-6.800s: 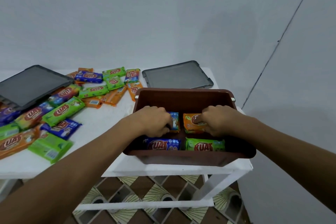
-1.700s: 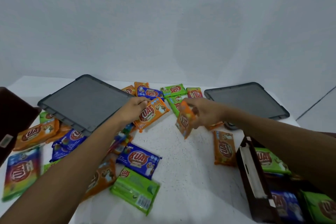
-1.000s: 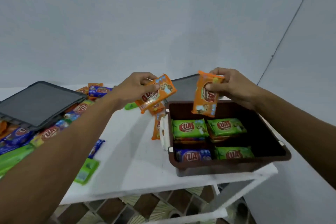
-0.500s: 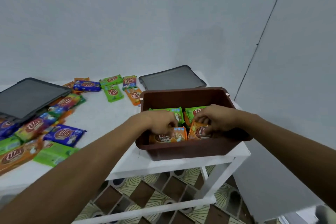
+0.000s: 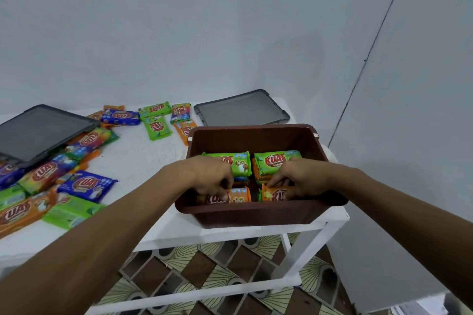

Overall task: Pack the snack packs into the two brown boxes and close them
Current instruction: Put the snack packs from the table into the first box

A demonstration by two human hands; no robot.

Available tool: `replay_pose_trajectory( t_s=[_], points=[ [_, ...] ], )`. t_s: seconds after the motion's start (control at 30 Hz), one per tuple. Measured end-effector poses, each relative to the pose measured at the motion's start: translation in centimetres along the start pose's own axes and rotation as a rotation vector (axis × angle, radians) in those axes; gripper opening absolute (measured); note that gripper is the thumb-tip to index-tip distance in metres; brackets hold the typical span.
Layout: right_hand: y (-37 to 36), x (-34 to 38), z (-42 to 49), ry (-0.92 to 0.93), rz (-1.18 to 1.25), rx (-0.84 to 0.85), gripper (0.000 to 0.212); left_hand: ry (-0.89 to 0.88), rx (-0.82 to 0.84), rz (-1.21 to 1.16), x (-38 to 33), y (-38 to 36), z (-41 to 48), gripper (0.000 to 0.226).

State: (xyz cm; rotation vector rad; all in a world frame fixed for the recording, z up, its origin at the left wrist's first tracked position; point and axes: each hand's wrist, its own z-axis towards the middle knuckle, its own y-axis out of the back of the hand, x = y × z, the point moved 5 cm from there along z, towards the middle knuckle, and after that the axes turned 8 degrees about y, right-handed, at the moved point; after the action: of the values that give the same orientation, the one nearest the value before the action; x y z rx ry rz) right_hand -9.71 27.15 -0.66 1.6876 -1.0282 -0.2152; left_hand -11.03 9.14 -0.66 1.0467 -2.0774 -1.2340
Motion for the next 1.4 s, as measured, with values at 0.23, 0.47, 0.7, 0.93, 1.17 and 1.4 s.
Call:
replay_pose_trajectory(
  t_s=[0.23, 0.47, 0.7, 0.93, 1.17, 1.4],
  points=[
    [0.8, 0.7, 0.3, 0.023, -0.153, -0.313, 0.038, -0.003, -0.250, -0.106, 0.9, 0.4, -1.2, 0.029],
    [0.9, -0.4, 1.7, -0.097, -0.227, -0.259, 0.040, 0.108, -0.305, 0.001, 1.9, 0.3, -0.5, 0.028],
    [3.6, -0.2, 3.9, -0.073, -0.251, -0.362, 0.033, -0.052, -0.431, -0.320, 5.1, 2.0, -2.8, 0.025],
    [7.9, 3.5, 7.9, 0.104, -0.197, -0.665, 0.019, 0.078, -0.855, -0.714, 13.9, 1.2, -4.2, 0.014],
    [11.7, 4.6, 15.3, 0.039, -0.134, -0.607, 0.021, 0.355, -0.621, -0.635, 24.5, -3.2, -0.5, 0.032],
    [12.7, 3.6, 24.1, -0.101, -0.109, -0.326, 0.028, 0.296, -0.343, -0.360, 27.9, -5.9, 4.5, 0.061]
  ],
)
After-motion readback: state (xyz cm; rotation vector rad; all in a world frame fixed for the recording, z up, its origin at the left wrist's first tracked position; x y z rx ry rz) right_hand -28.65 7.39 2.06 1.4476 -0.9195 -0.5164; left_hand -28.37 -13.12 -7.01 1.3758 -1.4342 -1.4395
